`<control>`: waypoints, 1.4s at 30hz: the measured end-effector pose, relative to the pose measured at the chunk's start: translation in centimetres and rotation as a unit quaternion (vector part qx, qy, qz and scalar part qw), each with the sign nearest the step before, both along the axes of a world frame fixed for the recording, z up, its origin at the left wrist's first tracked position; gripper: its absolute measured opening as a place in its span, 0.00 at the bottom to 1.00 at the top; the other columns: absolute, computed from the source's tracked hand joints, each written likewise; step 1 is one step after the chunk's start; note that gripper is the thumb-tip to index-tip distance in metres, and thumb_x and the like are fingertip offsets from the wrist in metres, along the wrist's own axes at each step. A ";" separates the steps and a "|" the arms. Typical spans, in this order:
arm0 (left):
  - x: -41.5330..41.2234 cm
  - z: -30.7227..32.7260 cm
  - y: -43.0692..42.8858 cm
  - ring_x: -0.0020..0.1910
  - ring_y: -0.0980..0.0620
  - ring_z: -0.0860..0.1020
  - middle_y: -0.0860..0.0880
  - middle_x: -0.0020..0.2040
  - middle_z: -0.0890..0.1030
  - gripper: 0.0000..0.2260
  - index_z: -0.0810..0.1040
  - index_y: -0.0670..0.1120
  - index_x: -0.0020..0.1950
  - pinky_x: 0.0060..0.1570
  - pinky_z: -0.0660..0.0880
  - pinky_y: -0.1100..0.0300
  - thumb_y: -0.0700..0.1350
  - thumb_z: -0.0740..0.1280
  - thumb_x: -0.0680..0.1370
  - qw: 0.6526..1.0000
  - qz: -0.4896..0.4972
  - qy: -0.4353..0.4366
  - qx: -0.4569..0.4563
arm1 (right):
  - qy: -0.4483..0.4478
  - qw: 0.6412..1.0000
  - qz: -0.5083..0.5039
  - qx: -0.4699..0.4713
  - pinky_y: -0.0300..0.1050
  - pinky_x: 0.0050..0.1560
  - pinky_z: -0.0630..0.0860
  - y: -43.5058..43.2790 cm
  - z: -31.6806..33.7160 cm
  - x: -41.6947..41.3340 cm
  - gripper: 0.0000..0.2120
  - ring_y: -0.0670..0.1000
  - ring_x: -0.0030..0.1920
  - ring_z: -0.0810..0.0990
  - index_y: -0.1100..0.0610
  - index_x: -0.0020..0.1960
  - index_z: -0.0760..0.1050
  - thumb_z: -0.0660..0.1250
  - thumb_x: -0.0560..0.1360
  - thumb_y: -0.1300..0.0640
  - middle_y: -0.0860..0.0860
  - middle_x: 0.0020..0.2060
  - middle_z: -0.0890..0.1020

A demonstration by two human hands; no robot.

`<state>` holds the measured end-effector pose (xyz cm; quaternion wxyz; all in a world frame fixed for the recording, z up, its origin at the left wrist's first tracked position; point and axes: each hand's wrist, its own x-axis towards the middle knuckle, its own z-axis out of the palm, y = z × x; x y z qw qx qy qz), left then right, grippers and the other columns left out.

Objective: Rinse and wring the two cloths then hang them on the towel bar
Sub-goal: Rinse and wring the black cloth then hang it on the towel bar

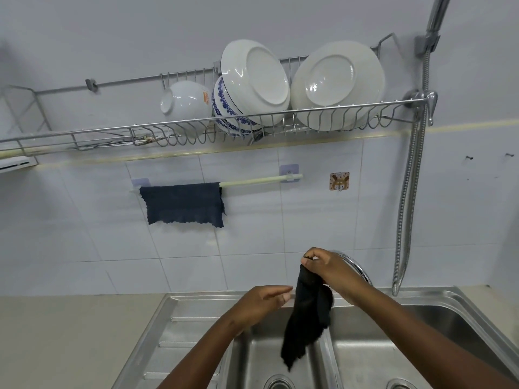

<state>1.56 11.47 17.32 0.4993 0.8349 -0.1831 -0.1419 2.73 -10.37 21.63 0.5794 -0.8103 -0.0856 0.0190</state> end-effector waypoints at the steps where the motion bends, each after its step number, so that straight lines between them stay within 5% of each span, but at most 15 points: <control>1: -0.1 0.2 -0.2 0.61 0.61 0.77 0.60 0.62 0.79 0.16 0.77 0.58 0.64 0.62 0.75 0.61 0.59 0.65 0.77 0.999 -0.010 0.021 -0.025 | -0.003 1.000 0.008 -0.017 0.45 0.37 0.67 0.1 0.0 -0.1 0.08 0.49 0.32 0.71 0.52 0.41 0.75 0.65 0.76 0.49 0.46 0.29 0.76; 6: 0.1 -0.3 -1.8 0.51 0.55 0.82 0.51 0.50 0.85 0.06 0.80 0.46 0.47 0.51 0.77 0.65 0.48 0.69 0.77 0.994 0.071 -0.031 -0.079 | -0.017 0.999 0.014 -0.030 0.45 0.40 0.72 0.5 0.5 -0.4 0.08 0.49 0.34 0.75 0.53 0.41 0.76 0.66 0.76 0.51 0.50 0.32 0.78; 13: 0.3 -0.7 -3.3 0.54 0.56 0.81 0.55 0.54 0.83 0.21 0.73 0.56 0.63 0.56 0.79 0.59 0.56 0.73 0.72 0.996 0.000 0.026 -0.082 | -0.017 0.999 0.026 -0.023 0.46 0.44 0.78 -0.9 2.2 -0.3 0.08 0.49 0.36 0.80 0.55 0.44 0.76 0.65 0.77 0.52 0.53 0.36 0.82; 16: 1.0 -0.7 -3.2 0.44 0.59 0.82 0.57 0.43 0.84 0.05 0.81 0.57 0.47 0.46 0.79 0.62 0.54 0.73 0.73 0.998 0.029 -0.044 -0.035 | -0.042 0.997 -0.003 -0.061 0.47 0.43 0.75 -1.0 2.6 -0.2 0.07 0.51 0.39 0.80 0.53 0.44 0.76 0.65 0.77 0.50 0.53 0.38 0.83; 21: 2.0 0.4 -0.7 0.38 0.56 0.78 0.52 0.37 0.79 0.14 0.74 0.49 0.39 0.40 0.75 0.60 0.52 0.77 0.67 0.996 0.048 -0.068 -0.020 | -0.041 0.992 0.026 -0.118 0.44 0.43 0.74 -1.5 2.6 -0.5 0.08 0.49 0.41 0.81 0.49 0.41 0.77 0.68 0.73 0.44 0.46 0.37 0.83; 25: 2.3 2.2 1.3 0.37 0.57 0.75 0.56 0.38 0.77 0.14 0.72 0.54 0.40 0.37 0.71 0.63 0.52 0.77 0.67 0.991 -0.002 -0.079 0.104 | -0.034 0.960 0.101 -0.257 0.41 0.39 0.74 -1.9 3.2 -0.6 0.14 0.44 0.39 0.79 0.44 0.40 0.77 0.75 0.62 0.37 0.43 0.36 0.81; 28: 2.0 3.1 3.2 0.44 0.56 0.78 0.55 0.45 0.80 0.14 0.77 0.56 0.52 0.41 0.73 0.65 0.53 0.75 0.70 0.978 -0.048 -0.046 0.199 | -0.018 0.932 0.142 -0.334 0.45 0.42 0.77 -2.6 4.1 -0.4 0.14 0.48 0.43 0.81 0.48 0.42 0.79 0.76 0.64 0.41 0.47 0.42 0.82; 31: 1.6 3.9 5.1 0.45 0.52 0.79 0.53 0.43 0.80 0.12 0.80 0.51 0.49 0.39 0.71 0.65 0.55 0.72 0.71 0.957 -0.073 -0.058 0.274 | -0.007 0.902 0.167 -0.398 0.46 0.46 0.78 -2.9 4.0 -0.5 0.15 0.50 0.47 0.81 0.51 0.46 0.80 0.74 0.66 0.42 0.51 0.47 0.82; 34: 0.4 5.0 6.6 0.42 0.55 0.79 0.53 0.41 0.80 0.11 0.81 0.50 0.45 0.38 0.73 0.65 0.56 0.72 0.71 0.979 -0.065 0.023 0.193 | -0.012 0.888 0.176 -0.424 0.40 0.42 0.74 -2.8 3.5 -0.7 0.15 0.50 0.47 0.80 0.52 0.49 0.80 0.72 0.68 0.43 0.50 0.47 0.83; 38: -0.7 6.2 8.8 0.53 0.54 0.80 0.50 0.51 0.84 0.11 0.82 0.47 0.55 0.53 0.76 0.62 0.51 0.66 0.78 0.995 0.021 0.097 -0.023 | -0.079 0.916 0.127 -0.373 0.35 0.40 0.75 -2.4 4.1 -0.9 0.06 0.44 0.41 0.80 0.49 0.44 0.79 0.71 0.71 0.48 0.46 0.41 0.82; 40: -0.8 6.8 9.4 0.49 0.57 0.80 0.54 0.47 0.83 0.08 0.82 0.48 0.53 0.50 0.75 0.64 0.48 0.64 0.79 0.996 0.021 0.086 0.001 | -0.095 0.922 0.128 -0.354 0.36 0.40 0.76 -1.9 4.5 -1.0 0.05 0.44 0.40 0.80 0.49 0.43 0.80 0.71 0.71 0.48 0.45 0.39 0.83; 42: -1.0 7.2 9.6 0.43 0.59 0.78 0.59 0.40 0.81 0.02 0.81 0.54 0.46 0.42 0.74 0.68 0.48 0.68 0.76 0.992 0.001 0.026 0.122 | -0.114 0.918 0.131 -0.358 0.39 0.42 0.78 -1.4 4.7 -1.0 0.04 0.43 0.40 0.81 0.48 0.43 0.80 0.70 0.72 0.48 0.45 0.39 0.84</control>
